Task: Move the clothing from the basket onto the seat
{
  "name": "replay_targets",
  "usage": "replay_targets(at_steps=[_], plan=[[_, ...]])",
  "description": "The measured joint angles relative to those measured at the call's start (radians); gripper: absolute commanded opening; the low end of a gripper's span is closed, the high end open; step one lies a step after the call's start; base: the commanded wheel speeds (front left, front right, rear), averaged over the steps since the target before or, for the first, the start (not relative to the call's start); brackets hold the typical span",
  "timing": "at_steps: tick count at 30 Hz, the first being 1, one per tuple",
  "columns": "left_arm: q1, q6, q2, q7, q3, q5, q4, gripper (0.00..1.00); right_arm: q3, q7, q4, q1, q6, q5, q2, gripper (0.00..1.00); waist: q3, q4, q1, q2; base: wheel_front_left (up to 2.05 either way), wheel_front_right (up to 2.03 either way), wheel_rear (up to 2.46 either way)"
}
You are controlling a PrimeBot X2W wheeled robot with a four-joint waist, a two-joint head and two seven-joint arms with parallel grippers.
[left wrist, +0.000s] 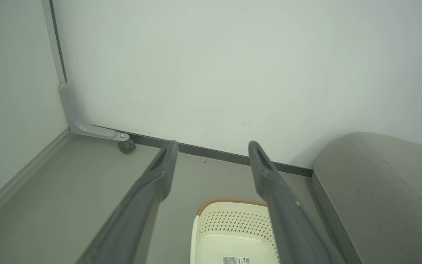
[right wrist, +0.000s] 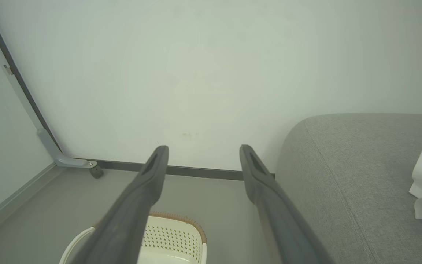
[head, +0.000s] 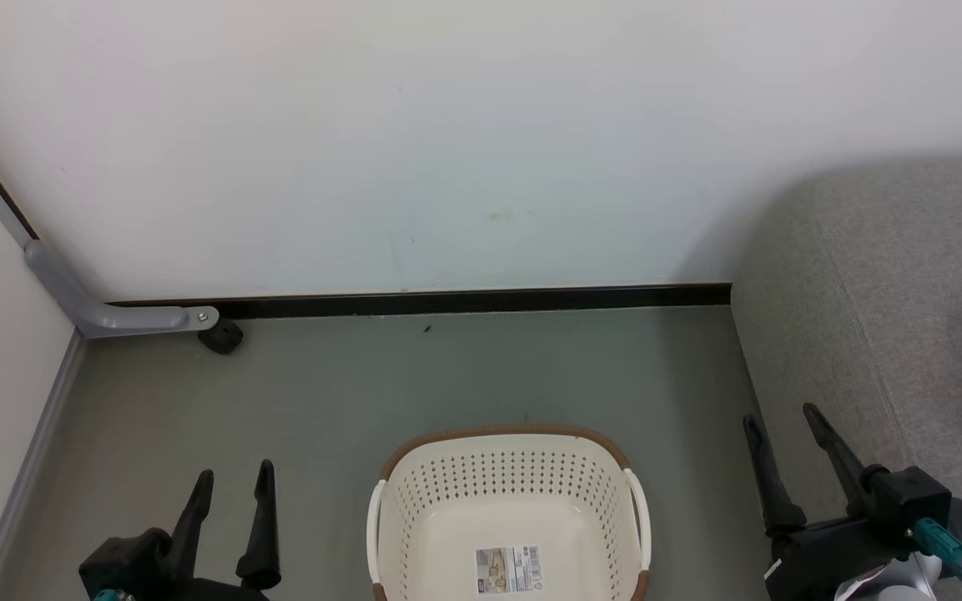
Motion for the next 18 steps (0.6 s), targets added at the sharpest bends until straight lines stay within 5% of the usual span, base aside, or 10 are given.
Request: replay_targets(at_steps=[18], plan=[[0.014,0.0,0.009,-0.01,0.036,0.025,0.035,1.0,0.012,0.0,0.016,0.006,0.005,-0.003,0.018,1.0,-0.005,-0.053,0.0001,0.0,0.0,0.0,0.0]])
